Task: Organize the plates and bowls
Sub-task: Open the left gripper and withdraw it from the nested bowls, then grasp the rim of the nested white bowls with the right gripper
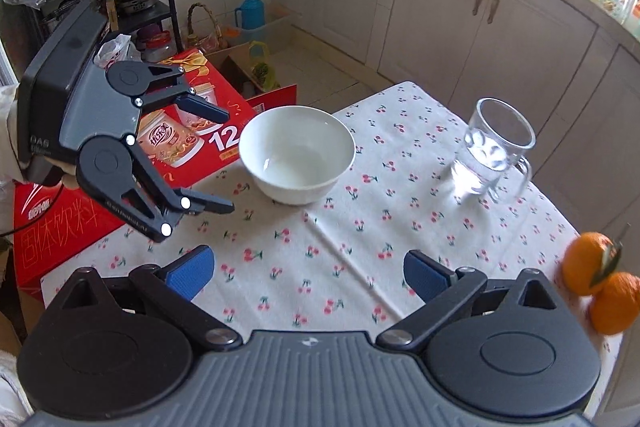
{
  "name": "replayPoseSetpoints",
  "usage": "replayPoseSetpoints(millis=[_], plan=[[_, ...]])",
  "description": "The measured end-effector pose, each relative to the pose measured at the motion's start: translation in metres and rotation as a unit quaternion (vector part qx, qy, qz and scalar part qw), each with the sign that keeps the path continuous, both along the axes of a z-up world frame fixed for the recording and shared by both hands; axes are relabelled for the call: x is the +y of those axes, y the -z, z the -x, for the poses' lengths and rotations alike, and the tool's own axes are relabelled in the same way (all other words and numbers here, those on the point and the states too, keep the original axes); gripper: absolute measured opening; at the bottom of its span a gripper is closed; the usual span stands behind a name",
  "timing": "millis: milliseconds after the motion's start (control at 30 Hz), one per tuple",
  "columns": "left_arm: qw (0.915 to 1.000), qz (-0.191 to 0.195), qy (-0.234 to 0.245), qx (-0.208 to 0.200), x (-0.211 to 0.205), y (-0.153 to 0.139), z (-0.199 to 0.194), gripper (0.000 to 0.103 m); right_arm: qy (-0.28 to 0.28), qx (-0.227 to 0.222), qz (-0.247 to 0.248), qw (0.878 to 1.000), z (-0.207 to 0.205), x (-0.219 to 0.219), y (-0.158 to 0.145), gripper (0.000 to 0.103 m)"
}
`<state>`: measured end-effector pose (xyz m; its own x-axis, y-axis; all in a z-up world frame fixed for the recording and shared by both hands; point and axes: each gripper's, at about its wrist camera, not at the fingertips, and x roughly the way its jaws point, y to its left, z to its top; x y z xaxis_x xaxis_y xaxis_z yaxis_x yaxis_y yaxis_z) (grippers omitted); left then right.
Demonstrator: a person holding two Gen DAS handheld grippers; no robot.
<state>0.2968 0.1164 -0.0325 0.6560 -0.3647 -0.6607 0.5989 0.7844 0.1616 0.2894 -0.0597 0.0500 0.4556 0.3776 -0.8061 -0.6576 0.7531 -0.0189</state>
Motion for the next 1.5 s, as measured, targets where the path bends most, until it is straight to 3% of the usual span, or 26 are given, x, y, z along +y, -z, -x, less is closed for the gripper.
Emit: replayPoseSetpoints(millis=[200, 433, 567, 833, 1500], plan=[[0.9999, 0.01, 0.004, 0.005, 0.001, 0.008, -0.013, 0.091, -0.014, 0.029, 0.003, 0.999, -0.053, 0.027, 0.014, 0.101], [0.9995, 0.027, 0.011, 0.014, 0.001, 0.013, -0.02, 0.09, -0.009, 0.067, -0.009, 0.998, -0.097, 0.046, 0.038, 0.085], [0.9994, 0.027, 0.018, 0.012, -0.002, 0.013, -0.021, 0.088, 0.001, 0.079, -0.022, 0.997, -0.111, 0.049, 0.047, 0.081], [0.999, 0.038, 0.017, 0.015, 0.001, 0.011, -0.023, 0.085, 0.016, 0.095, -0.041, 0.995, -0.127, 0.049, 0.057, 0.054], [0.9985, 0.042, 0.014, 0.033, -0.006, 0.003, -0.018, 0.084, 0.019, 0.098, -0.056, 0.993, -0.119, 0.043, 0.053, 0.05]])
